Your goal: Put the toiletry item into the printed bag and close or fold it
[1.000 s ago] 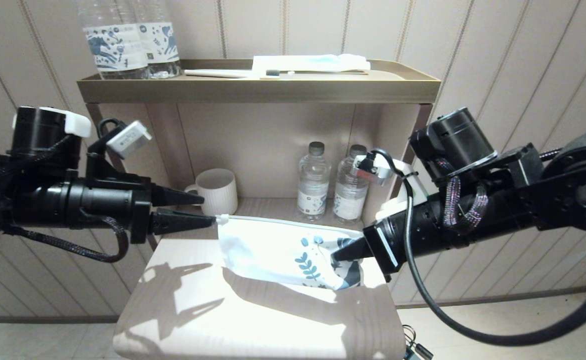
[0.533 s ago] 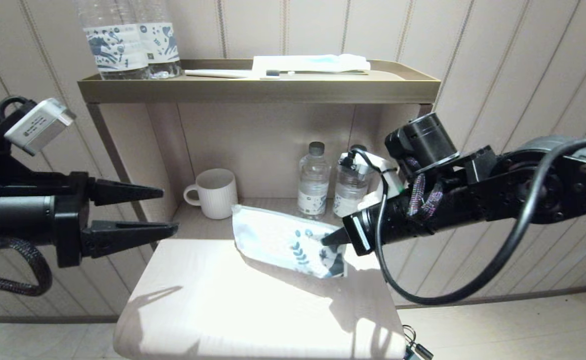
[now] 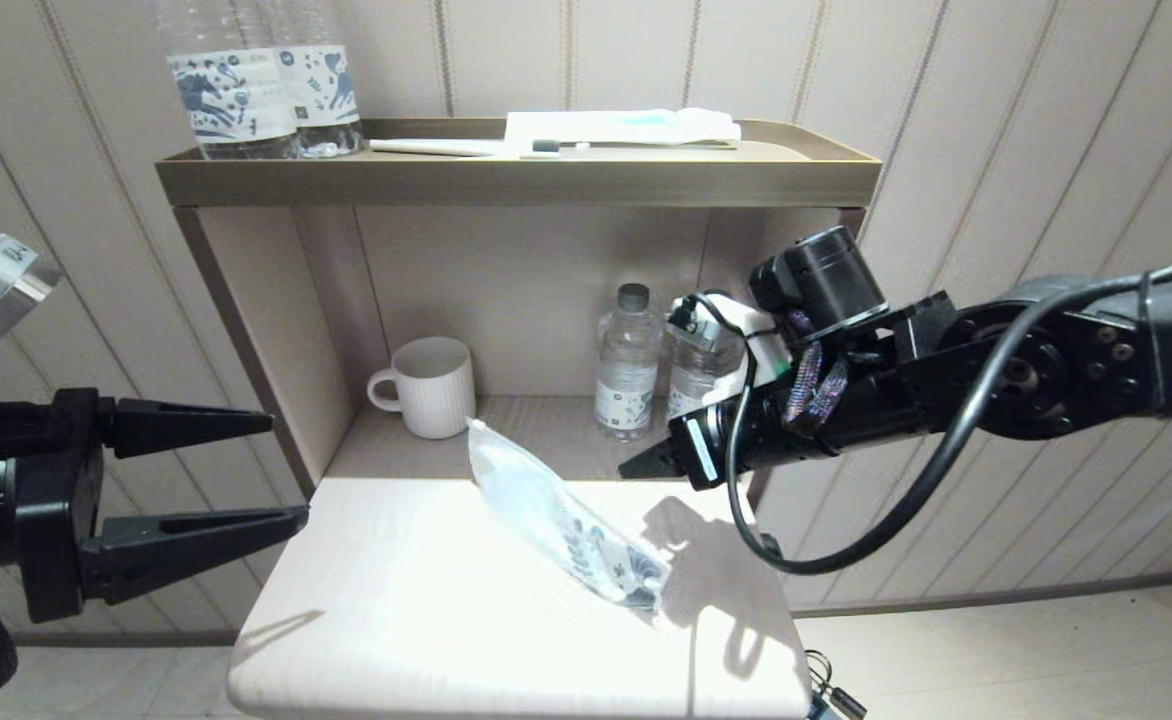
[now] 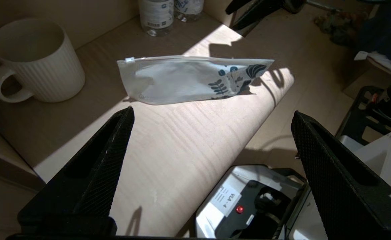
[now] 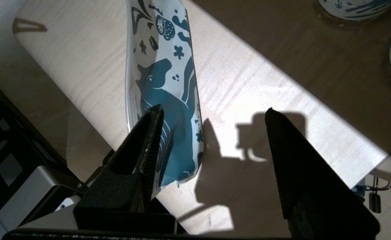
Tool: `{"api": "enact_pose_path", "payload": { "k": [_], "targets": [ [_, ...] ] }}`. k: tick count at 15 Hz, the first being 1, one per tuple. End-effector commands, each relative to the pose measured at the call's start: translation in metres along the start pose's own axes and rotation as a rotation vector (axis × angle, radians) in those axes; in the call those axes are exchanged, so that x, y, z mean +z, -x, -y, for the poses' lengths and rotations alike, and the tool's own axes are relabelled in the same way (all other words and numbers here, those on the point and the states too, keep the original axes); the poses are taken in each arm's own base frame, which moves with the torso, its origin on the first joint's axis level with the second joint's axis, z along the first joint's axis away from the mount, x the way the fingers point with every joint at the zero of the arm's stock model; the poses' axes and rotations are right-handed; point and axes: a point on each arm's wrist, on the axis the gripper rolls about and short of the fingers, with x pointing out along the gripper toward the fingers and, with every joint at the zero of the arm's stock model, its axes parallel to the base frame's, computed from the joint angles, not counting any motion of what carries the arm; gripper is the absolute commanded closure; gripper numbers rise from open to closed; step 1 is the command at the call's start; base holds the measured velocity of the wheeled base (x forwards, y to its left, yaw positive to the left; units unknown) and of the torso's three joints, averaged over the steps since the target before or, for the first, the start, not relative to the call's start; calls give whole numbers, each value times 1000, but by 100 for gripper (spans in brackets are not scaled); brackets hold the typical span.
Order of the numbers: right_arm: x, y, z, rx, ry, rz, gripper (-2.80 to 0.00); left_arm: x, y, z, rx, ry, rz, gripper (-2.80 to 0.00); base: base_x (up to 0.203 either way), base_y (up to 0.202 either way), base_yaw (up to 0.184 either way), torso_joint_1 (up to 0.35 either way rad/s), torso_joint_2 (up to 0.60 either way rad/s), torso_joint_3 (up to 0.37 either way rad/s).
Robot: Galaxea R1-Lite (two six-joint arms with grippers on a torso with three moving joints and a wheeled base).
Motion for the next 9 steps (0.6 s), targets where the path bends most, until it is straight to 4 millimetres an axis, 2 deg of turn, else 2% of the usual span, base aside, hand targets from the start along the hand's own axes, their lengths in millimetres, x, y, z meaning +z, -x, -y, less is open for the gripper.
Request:
{"api": "enact_pose_path", "payload": {
  "k": [1, 2, 6, 9],
  "targets": [
    [1, 23, -8, -5, 10, 37, 0, 0, 4, 4, 8, -2, 6, -280, 0, 0, 0, 0, 0, 0],
    [-1, 36, -13, -19, 16, 55, 0, -1, 8, 7, 24, -4, 8, 0, 0, 0, 0, 0, 0, 0],
    [-15, 101, -39, -67, 49, 137, 0, -5, 33, 30, 134, 7, -10, 0, 0, 0, 0, 0, 0, 0],
    [-38, 156, -50, -118, 25, 163, 0, -11, 66, 63, 233, -8, 7, 0, 0, 0, 0, 0, 0, 0]
  ]
}}
